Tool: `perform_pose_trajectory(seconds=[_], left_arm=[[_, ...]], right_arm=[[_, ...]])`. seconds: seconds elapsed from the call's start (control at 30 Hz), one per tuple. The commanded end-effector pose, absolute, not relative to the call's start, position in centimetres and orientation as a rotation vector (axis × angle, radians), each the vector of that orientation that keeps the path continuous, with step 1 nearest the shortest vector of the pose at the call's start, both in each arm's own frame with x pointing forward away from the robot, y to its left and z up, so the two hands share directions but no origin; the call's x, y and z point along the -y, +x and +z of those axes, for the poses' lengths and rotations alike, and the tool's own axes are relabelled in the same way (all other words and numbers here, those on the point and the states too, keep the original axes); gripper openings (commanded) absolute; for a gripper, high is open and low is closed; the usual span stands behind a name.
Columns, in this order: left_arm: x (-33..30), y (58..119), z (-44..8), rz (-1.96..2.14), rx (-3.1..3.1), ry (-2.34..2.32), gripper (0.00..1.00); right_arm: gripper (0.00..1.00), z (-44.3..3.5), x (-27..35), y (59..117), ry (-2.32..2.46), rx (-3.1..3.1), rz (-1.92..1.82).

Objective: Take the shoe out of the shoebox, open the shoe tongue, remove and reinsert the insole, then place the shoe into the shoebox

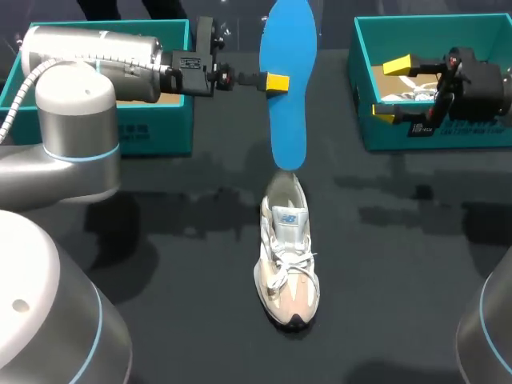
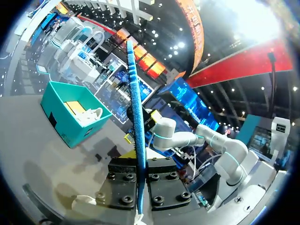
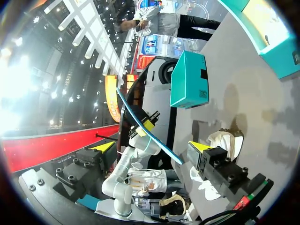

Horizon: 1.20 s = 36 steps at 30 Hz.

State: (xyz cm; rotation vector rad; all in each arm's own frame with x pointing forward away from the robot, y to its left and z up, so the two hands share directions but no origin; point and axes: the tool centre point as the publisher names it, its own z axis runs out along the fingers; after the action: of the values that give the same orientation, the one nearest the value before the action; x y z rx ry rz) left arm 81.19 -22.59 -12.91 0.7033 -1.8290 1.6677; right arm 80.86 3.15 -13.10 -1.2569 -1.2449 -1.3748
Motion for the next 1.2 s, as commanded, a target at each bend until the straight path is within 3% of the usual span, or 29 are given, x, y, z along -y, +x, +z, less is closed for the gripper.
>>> perform_pose_trajectory(seconds=[0.03,0.33,1.2], left_arm=[[23.5,81.4,-13.7,1.599,1.628,0.872,0.0],[24.2,81.6,-14.1,1.527,1.374,1.139,0.0],[24.9,80.9,-16.5,1.341,1.247,1.218,0.0]], right_arm=[[1.0,-13.1,-3.2,80.8,-1.261,1.245,-1.374],[1.0,-13.1,-3.2,80.8,-1.261,1.245,-1.374],[1.0,-11.0,-3.0,80.3,-1.407,1.564,-1.257]])
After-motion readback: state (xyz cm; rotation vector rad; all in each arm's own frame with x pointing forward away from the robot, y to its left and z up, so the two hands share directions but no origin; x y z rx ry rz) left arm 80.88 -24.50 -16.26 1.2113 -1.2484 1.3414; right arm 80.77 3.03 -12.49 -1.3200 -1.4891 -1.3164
